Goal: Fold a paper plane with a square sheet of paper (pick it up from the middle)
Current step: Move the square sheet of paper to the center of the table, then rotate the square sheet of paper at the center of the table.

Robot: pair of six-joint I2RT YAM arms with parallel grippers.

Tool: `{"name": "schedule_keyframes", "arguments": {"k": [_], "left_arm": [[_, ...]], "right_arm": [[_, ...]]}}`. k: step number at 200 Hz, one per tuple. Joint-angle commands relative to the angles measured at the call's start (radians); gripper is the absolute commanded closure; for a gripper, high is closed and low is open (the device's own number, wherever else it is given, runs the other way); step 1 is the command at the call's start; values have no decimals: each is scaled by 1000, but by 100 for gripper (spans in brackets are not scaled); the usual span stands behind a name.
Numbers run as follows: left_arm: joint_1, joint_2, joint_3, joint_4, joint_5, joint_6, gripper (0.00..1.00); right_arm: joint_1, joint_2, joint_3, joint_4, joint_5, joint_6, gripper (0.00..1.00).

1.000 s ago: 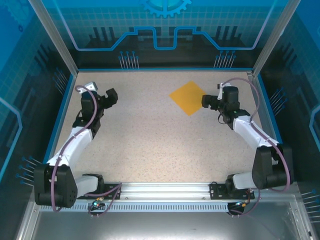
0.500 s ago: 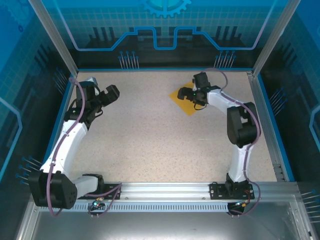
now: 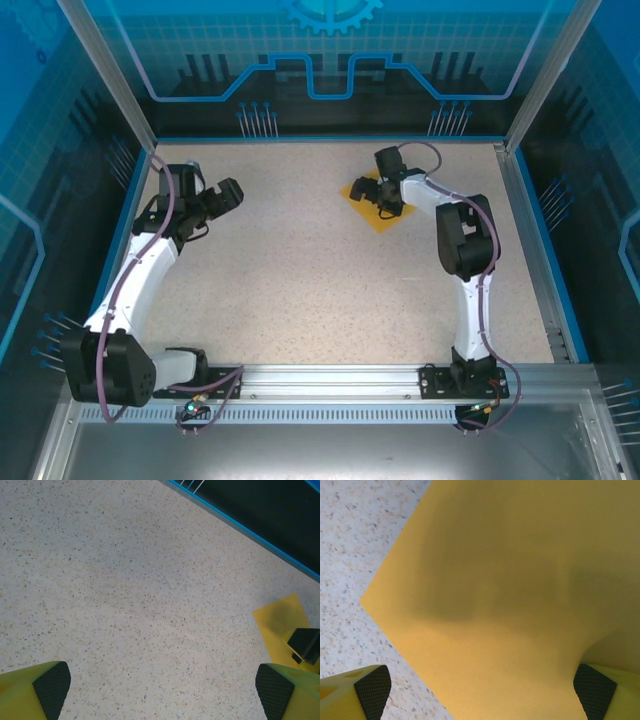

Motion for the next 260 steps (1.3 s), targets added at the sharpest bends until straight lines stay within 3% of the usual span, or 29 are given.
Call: {"name": "schedule_keyframes", "arguments": {"k": [1, 55, 84, 110, 133, 148, 163, 177, 191, 232, 260], "left_arm": [[-4, 19, 43, -43, 35, -14, 2], [-6, 58, 79, -81, 57, -28, 2], [-6, 63, 87, -86, 80, -37, 1], [-6, 58, 85, -92, 94, -40, 2], [-6, 59, 83, -96, 109, -42, 1], [-5, 58, 81, -98, 113, -42, 2], [-6, 57, 77, -97, 112, -40, 2], [-6, 59, 76, -99, 110, -42, 1], [-6, 62, 76, -100, 111, -42, 2], [-6, 79, 86, -102, 113, -44, 1], [-6, 103, 97, -102, 119, -49, 2]], "right_arm": [[32, -66, -170, -134, 25, 94, 1], [195, -394, -570, -221, 131, 326, 0], [306, -543, -767, -225, 105, 465, 1], [312, -636, -785, -255, 25, 345, 1], [267, -720, -662, -382, 119, 112, 1], [207, -737, -621, -407, 138, -57, 1], [121, -730, -634, -366, 65, -160, 1], [61, -716, -652, -327, -33, -193, 1], [62, -718, -661, -303, -73, -196, 1], [136, -761, -743, -287, -94, -102, 1], [245, -763, -789, -297, -88, -52, 1]]}}
